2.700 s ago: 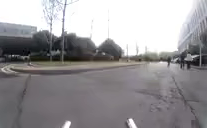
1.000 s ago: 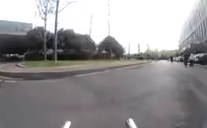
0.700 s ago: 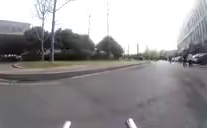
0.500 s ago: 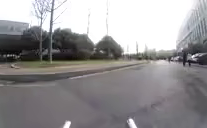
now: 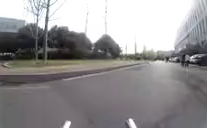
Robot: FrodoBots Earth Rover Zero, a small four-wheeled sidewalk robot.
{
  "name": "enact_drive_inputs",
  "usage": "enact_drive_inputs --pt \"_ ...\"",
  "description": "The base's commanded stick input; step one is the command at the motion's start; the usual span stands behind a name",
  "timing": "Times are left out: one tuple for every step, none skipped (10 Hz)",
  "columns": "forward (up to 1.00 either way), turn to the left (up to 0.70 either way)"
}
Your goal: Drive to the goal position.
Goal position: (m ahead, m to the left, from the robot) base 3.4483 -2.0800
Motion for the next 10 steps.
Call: enact_drive_inputs --pt "0.70 -0.14" --pt "0.70 -0.14" --pt "0.70 -0.14" --pt "0.70 -0.14" --pt "0.70 -0.14" --pt "0.70 -0.14" --pt "0.70 -0.14" --pt "0.70 -0.14" --pt "0.70 -0.14" --pt "0.70 -0.14"
